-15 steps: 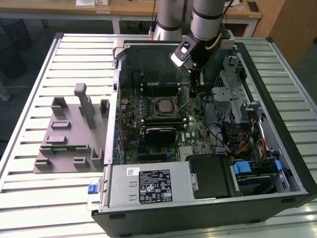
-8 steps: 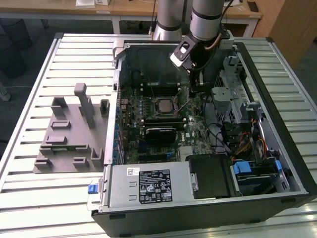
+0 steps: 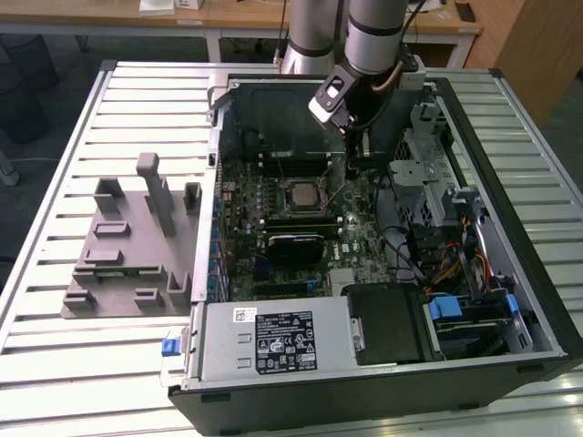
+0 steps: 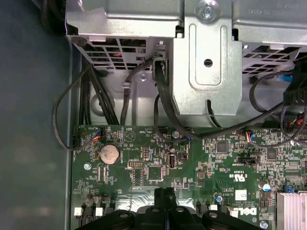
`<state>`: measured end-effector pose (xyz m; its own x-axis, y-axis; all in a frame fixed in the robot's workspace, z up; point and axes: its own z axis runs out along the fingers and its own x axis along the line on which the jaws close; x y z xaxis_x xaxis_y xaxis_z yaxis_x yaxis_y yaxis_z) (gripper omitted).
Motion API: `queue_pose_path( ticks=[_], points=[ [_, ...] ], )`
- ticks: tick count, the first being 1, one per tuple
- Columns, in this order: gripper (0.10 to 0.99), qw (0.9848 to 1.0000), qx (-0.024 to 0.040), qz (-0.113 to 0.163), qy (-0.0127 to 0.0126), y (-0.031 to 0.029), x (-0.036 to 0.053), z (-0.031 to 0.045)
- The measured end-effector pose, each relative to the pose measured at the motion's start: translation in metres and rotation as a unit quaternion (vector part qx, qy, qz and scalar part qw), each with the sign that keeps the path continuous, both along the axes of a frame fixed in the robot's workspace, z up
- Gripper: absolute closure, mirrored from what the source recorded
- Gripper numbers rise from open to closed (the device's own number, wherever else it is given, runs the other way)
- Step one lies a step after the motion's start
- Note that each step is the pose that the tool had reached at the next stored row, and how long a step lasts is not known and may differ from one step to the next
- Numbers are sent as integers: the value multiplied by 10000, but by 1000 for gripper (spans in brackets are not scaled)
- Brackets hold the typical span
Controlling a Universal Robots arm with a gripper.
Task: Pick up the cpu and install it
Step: 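Close the cpu cover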
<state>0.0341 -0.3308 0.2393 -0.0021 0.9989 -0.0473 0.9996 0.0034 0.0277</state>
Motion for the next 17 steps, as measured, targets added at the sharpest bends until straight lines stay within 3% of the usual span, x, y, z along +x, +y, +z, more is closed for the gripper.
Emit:
queue_pose_path(
  ticks=[17],
  points=[
    [980,10000,0,-4,0,0,-223,0]
  ],
)
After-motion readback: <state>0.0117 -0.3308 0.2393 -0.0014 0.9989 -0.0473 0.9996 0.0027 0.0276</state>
